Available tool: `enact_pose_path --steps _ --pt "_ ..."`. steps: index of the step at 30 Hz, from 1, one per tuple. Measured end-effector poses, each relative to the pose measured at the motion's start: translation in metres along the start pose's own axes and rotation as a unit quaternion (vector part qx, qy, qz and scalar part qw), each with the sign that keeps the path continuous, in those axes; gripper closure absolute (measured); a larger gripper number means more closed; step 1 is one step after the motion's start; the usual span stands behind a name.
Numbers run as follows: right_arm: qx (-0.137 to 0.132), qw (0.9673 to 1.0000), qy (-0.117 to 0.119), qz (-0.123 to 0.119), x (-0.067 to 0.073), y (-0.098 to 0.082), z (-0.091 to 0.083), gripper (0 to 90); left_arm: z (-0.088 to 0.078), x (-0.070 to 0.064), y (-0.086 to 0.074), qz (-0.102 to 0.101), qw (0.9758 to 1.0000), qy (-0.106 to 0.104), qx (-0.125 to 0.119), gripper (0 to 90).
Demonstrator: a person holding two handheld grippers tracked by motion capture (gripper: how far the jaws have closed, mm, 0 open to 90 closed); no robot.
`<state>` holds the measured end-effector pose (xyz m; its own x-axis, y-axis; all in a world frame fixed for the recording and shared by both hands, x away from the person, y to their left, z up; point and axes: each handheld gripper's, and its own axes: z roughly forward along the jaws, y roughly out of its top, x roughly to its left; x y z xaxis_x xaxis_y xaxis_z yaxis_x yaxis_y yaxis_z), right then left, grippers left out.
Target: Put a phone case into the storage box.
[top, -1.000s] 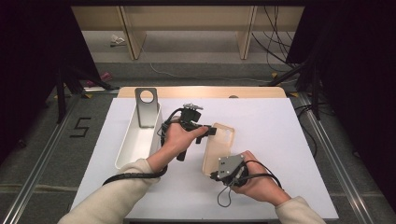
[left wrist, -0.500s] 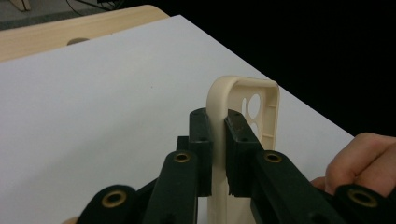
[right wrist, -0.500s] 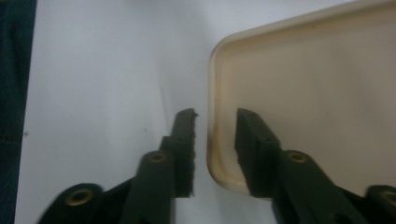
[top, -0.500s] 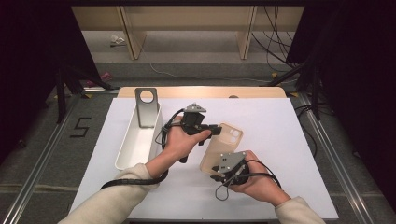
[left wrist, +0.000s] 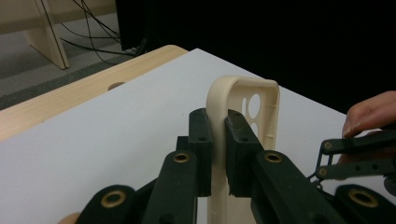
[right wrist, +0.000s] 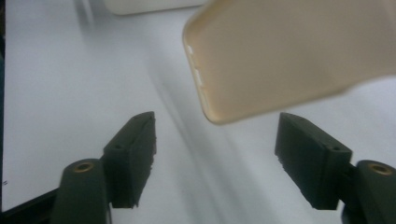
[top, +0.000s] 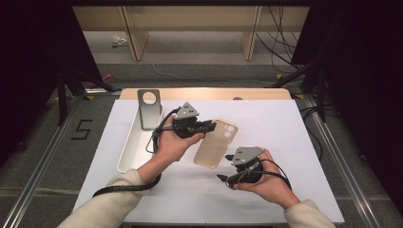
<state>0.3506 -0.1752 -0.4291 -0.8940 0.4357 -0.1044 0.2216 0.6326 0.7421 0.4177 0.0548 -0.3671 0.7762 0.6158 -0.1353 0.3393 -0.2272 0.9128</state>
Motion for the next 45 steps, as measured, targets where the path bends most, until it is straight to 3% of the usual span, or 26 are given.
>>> enact_pose_path --steps 18,28,45 --pt "-0.031 0.9978 -0.015 0.056 -0.013 -0.017 -0.017 22.2 -0.036 0.019 0.001 0.005 0.9990 0.015 -0.042 82.0" --pt "-0.065 0.9926 -0.049 0.090 -0.023 -0.027 -0.036 21.3 -0.055 0.030 0.006 0.001 0.9979 0.024 -0.061 82.1" --pt "-0.081 0.9863 -0.075 0.122 -0.032 -0.042 -0.051 21.0 -0.081 0.051 0.012 -0.003 0.9957 0.044 -0.082 82.0"
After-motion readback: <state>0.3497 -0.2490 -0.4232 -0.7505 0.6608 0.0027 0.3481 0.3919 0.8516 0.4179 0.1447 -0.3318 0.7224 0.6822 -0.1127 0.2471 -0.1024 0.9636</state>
